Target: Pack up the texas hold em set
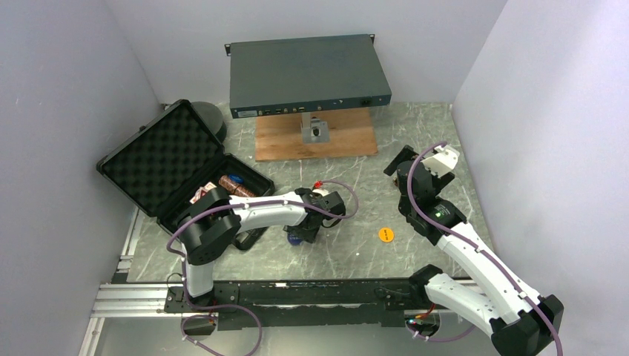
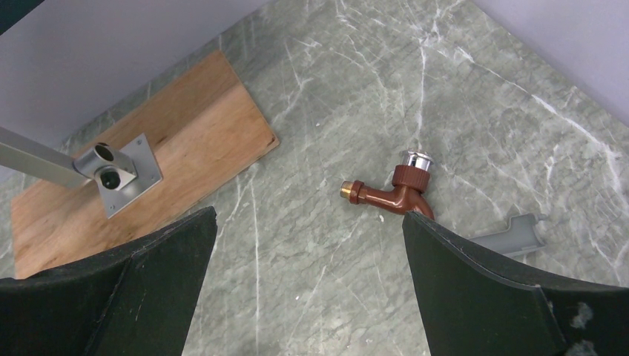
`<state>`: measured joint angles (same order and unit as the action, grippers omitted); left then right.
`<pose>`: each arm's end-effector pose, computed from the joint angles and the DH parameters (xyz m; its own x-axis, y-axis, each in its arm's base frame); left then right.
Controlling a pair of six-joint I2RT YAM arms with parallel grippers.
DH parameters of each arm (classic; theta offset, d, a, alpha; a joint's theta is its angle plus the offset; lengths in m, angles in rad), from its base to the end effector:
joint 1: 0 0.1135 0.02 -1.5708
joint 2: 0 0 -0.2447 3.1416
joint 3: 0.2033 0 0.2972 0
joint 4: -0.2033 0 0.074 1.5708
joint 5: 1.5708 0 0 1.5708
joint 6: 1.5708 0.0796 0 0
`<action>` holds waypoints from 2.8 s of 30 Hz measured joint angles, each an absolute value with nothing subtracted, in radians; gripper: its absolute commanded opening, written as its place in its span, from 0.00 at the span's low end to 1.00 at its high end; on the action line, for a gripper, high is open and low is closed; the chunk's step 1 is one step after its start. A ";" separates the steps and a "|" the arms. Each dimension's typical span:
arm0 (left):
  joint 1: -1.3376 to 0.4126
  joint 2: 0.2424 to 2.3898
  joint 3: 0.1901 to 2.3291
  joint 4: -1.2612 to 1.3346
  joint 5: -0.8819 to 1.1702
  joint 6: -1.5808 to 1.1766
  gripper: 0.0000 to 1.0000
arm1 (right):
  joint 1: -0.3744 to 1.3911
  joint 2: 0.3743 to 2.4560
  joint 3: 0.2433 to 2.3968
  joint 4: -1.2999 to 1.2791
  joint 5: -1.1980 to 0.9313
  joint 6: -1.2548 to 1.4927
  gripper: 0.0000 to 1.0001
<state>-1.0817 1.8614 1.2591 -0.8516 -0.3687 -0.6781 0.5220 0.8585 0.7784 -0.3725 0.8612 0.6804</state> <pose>0.2044 -0.3231 0.0852 -0.8675 0.3846 -0.3154 0.3332 0.9202 0.2056 0.2626 0.0814 0.2802 -0.1270 0.3998 -0.9078 0.4457 0.8406 0.3079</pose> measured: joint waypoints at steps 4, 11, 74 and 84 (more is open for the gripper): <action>-1.079 1.848 1.259 -0.869 -0.383 -0.678 0.36 | 0.522 0.859 0.778 -0.373 0.861 0.680 1.00; -1.063 1.783 1.259 -0.894 -0.412 -0.678 0.37 | 0.522 0.859 0.778 -0.373 0.861 0.680 1.00; -0.416 1.068 0.816 -0.841 -0.418 -0.580 0.40 | 0.522 0.869 0.778 -0.373 0.855 0.680 1.00; -0.227 1.036 0.719 -0.725 -0.329 -0.587 0.39 | 0.522 0.869 0.776 -0.372 0.854 0.680 1.00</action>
<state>-0.2272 1.0363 0.7189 -0.7250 -0.3294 -0.5873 0.5224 0.8688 0.7765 -0.3721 0.8539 0.6804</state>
